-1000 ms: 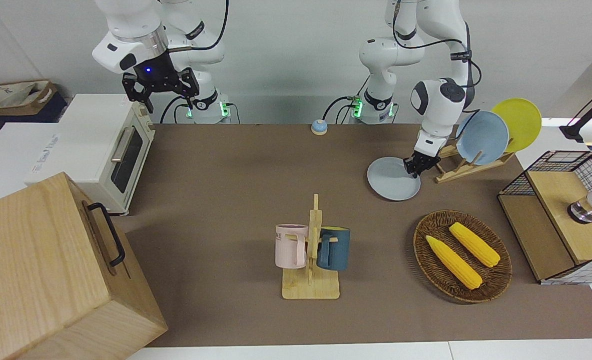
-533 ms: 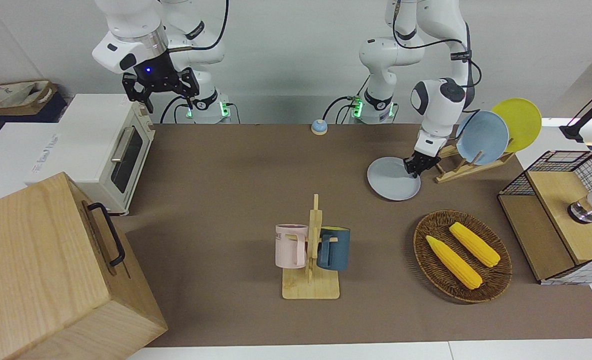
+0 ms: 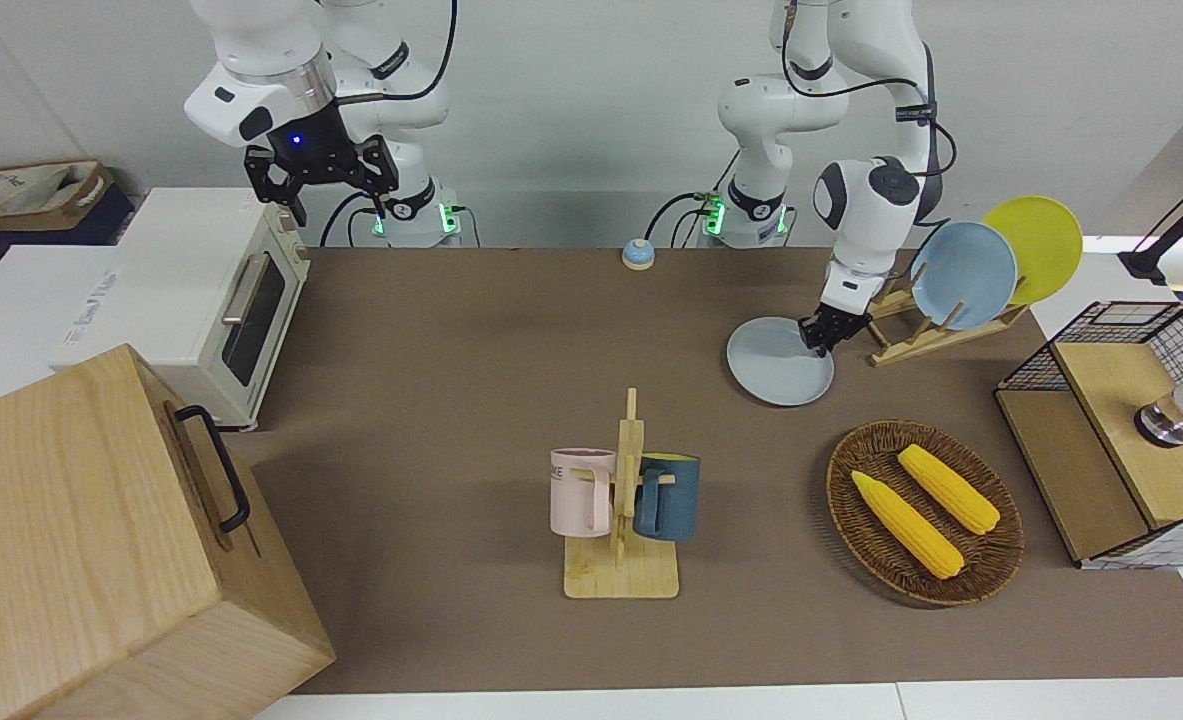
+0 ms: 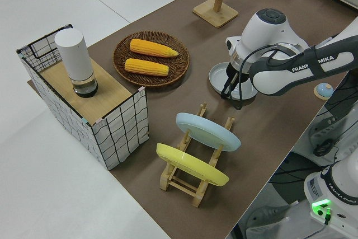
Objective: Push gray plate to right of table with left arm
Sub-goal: 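Push the gray plate with the left gripper toward the table's center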
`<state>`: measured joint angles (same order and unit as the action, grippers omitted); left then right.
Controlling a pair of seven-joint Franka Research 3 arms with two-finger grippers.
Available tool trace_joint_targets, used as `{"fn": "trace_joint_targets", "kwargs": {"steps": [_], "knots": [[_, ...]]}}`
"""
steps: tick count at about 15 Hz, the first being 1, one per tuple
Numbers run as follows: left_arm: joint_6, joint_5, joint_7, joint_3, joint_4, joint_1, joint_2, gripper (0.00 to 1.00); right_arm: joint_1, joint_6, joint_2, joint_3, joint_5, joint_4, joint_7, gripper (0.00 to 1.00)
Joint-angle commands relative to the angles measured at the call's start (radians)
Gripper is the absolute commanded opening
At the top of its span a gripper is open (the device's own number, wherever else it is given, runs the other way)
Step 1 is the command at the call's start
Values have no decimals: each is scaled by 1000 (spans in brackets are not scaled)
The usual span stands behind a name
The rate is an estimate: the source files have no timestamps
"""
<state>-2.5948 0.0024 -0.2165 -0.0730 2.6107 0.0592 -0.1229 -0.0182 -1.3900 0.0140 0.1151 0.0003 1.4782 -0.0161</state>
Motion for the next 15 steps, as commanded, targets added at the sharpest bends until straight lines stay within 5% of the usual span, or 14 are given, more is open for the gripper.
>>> {"fn": "trace_joint_targets", "kwargs": {"steps": [1, 9, 15], "knots": [[16, 24, -171, -99, -8, -2, 22, 0, 20, 16, 3, 15, 4, -9, -13, 983], [30, 22, -527, -342, -52, -2, 57, 0, 20, 16, 3, 17, 6, -9, -13, 983], [50, 24, -717, -467, -110, -4, 115, 0, 20, 16, 3, 17, 4, -9, -13, 983]]}}
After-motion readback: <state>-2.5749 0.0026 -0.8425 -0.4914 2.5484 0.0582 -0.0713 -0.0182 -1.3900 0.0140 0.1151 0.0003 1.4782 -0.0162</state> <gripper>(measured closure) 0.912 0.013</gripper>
